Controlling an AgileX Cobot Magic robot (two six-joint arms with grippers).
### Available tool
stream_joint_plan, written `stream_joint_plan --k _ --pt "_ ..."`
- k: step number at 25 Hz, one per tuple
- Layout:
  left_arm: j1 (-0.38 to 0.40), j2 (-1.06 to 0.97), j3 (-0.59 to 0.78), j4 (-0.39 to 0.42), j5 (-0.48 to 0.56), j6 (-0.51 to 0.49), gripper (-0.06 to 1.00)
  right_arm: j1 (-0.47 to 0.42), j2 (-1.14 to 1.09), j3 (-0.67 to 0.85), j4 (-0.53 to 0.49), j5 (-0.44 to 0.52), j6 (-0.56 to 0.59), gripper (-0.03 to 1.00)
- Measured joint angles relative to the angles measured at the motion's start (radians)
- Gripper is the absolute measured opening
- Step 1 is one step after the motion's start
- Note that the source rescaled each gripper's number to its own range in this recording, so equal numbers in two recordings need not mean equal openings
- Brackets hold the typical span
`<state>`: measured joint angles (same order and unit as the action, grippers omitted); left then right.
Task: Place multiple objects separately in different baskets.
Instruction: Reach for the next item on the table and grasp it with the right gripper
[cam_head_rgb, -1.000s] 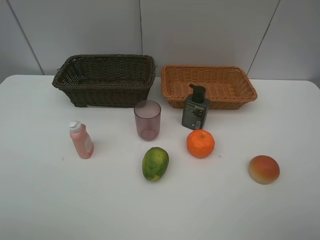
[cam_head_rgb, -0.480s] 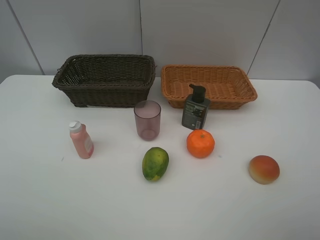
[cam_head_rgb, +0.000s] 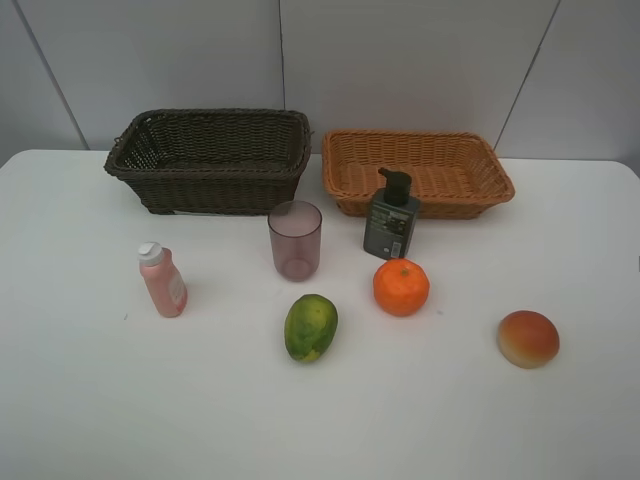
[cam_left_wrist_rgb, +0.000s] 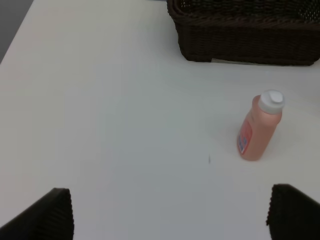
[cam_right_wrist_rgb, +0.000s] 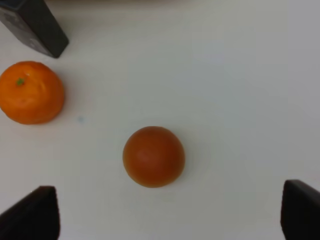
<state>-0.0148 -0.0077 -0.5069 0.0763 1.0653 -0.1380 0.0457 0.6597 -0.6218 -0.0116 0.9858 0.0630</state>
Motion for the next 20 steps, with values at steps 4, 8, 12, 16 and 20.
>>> stream_joint_plan --k 4,8,12,16,20 --pt "0.0 0.0 0.0 0.0 0.0 0.0 1.0 0.067 0.231 -0.07 -0.008 -0.007 0.0 0.92" --pt "0.0 0.0 0.0 0.0 0.0 0.0 1.0 0.202 0.418 -0.139 -0.028 -0.022 0.0 0.92" --pt "0.0 0.0 0.0 0.0 0.0 0.0 1.0 0.299 0.586 -0.2 -0.061 -0.095 0.056 0.92" --pt "0.0 0.0 0.0 0.0 0.0 0.0 1.0 0.381 0.74 -0.242 -0.092 -0.206 0.182 0.92" --pt "0.0 0.0 0.0 0.0 0.0 0.0 1.0 0.465 0.865 -0.275 -0.099 -0.29 0.314 0.92"
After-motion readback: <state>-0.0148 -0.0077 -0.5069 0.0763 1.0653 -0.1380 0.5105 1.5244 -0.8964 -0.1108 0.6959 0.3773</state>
